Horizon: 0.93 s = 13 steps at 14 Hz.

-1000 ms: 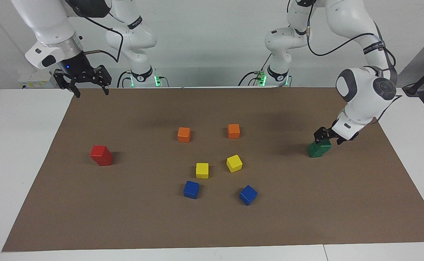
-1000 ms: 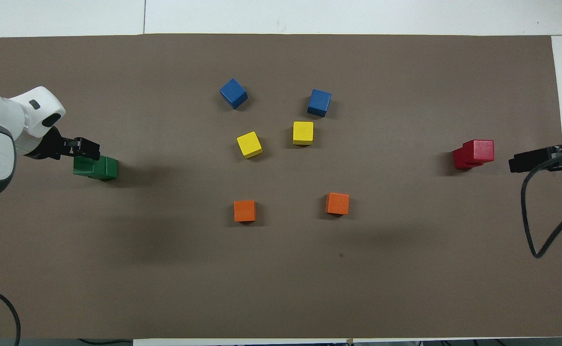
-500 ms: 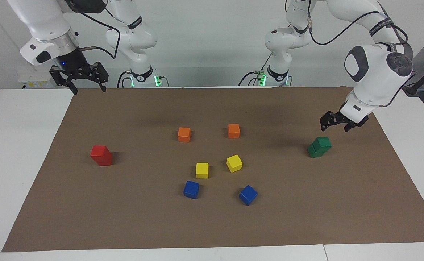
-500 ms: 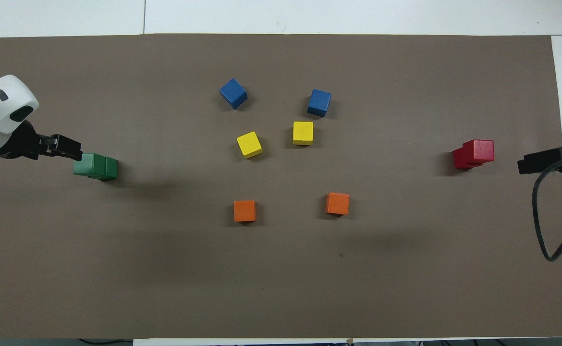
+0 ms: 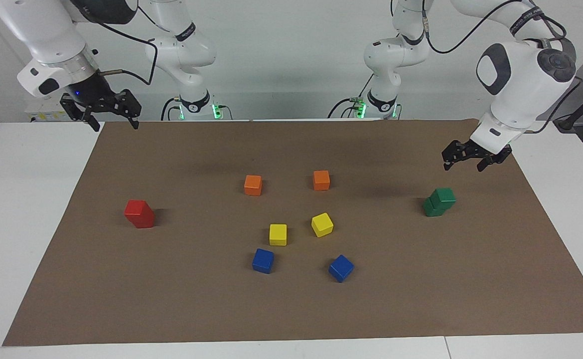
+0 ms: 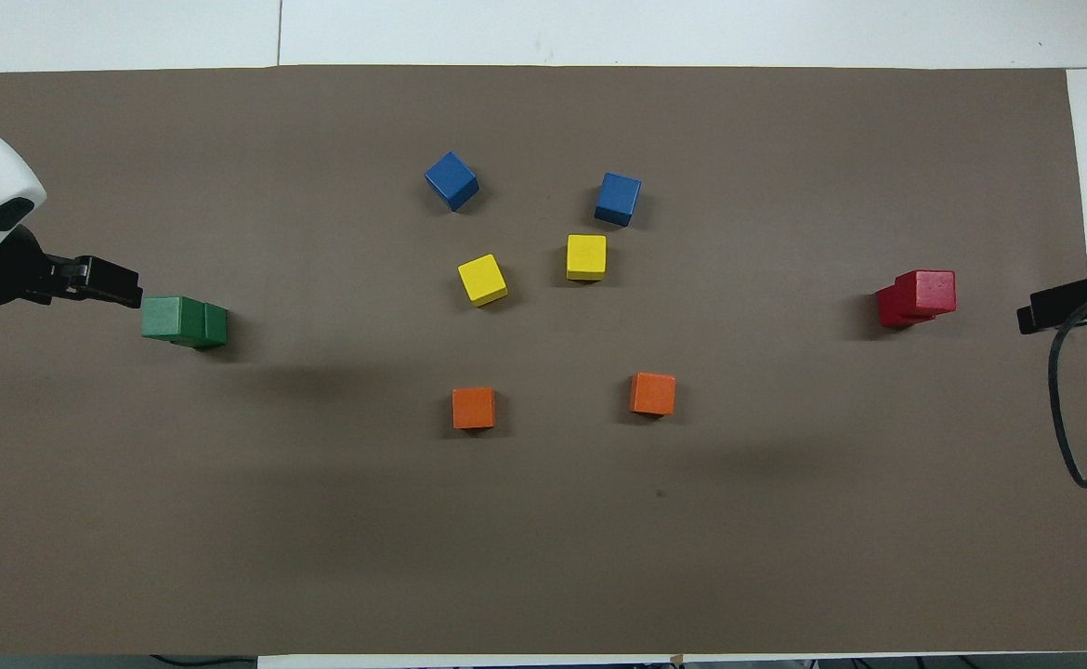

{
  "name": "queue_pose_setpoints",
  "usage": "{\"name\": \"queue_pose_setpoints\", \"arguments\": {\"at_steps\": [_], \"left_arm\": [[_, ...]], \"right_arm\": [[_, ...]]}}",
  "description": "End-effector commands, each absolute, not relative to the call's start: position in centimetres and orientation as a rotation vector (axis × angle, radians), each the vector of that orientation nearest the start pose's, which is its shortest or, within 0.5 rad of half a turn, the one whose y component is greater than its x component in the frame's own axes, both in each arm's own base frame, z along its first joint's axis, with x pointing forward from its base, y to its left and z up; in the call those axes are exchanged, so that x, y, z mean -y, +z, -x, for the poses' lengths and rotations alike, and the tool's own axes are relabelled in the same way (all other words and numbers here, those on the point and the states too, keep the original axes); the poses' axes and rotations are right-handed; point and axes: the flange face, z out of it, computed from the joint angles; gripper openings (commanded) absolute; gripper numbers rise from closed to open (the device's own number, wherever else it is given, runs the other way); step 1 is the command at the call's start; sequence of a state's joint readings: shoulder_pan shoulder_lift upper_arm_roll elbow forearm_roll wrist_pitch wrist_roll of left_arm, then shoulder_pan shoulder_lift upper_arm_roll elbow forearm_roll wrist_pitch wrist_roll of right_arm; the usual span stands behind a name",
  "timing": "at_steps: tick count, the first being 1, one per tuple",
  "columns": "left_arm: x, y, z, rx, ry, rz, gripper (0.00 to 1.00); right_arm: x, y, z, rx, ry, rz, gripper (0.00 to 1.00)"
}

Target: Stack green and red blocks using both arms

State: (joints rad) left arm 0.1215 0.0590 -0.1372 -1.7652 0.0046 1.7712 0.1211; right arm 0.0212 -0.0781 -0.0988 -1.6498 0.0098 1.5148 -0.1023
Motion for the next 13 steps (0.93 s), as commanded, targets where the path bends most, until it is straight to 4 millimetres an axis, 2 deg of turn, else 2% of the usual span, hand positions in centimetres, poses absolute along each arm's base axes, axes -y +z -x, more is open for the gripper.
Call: {"name": "queue_pose_setpoints", "arguments": {"at_steps": [1,7,13], "left_arm": [[0.9,52.2,-57.1,-0.225,0.095,3.151,1.00],[1.3,52.4,-56.8,-0.235,0.105,3.147,1.00],[0.7,56.3,-54.2,-0.215,0.104,3.141,1.00]], "right_arm": [[4.4,62.8,-51.8,0.014,0.120,3.148,1.00],[4.4,62.9,-51.8,0.021,0.123,3.179,1.00],[4.3,62.8,-51.4,0.024,0.125,3.176,1.00]]}}
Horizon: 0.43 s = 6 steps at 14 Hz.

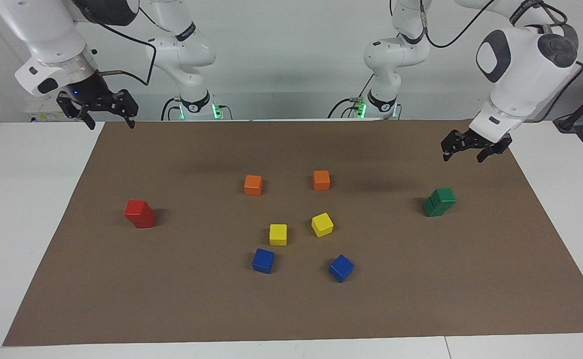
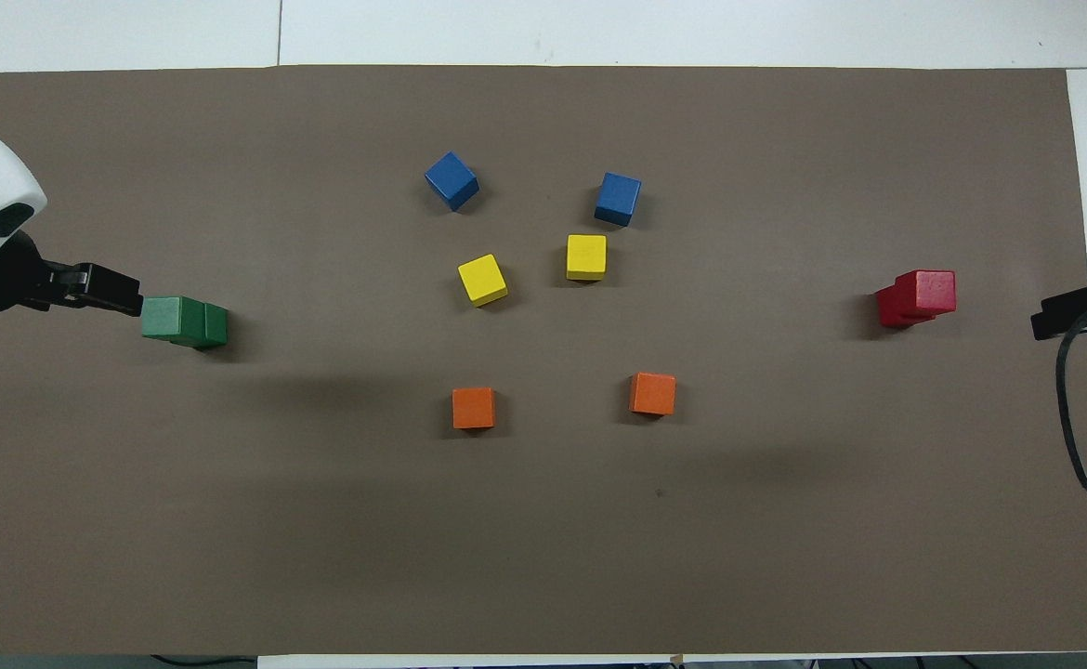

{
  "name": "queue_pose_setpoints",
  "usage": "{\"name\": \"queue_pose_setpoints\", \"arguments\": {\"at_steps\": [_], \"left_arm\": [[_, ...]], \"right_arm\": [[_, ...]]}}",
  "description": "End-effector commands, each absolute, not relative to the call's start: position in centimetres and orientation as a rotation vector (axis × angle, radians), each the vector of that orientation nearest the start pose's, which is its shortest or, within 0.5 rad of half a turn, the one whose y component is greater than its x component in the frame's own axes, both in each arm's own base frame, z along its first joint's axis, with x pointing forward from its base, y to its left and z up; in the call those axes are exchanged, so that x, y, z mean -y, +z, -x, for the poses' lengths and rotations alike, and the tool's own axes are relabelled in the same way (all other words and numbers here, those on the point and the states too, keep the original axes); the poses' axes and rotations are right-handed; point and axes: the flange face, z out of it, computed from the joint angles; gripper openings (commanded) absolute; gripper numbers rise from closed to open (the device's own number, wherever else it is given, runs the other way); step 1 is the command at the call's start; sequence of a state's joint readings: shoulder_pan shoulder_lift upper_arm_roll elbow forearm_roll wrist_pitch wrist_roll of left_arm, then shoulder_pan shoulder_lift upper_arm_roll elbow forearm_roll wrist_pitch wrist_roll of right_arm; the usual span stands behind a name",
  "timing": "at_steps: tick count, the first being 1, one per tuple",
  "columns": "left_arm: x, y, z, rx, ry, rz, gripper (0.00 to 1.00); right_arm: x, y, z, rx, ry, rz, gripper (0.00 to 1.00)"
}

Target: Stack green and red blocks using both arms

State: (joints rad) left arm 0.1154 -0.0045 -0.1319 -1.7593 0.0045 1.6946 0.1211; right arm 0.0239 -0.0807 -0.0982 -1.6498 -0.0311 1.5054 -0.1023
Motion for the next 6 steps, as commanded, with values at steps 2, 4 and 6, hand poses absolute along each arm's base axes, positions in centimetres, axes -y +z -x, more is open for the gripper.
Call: {"name": "queue_pose_setpoints", "arguments": {"at_steps": [2,4,6], "left_arm": [[0.6,56.8,-53.9,-0.210,0.099,3.140,1.00],[0.8,57.4,-54.4,-0.213,0.065,3.144,1.00],[1.4,58.9,-54.9,-0.233,0.040,3.152,1.00]], "right_arm": [[4.3,63.0,-51.5,0.024,0.113,3.177,1.00],[4.3,63.0,-51.5,0.024,0.110,3.176,1.00],[4.3,63.0,-51.5,0.024,0.110,3.176,1.00]]}}
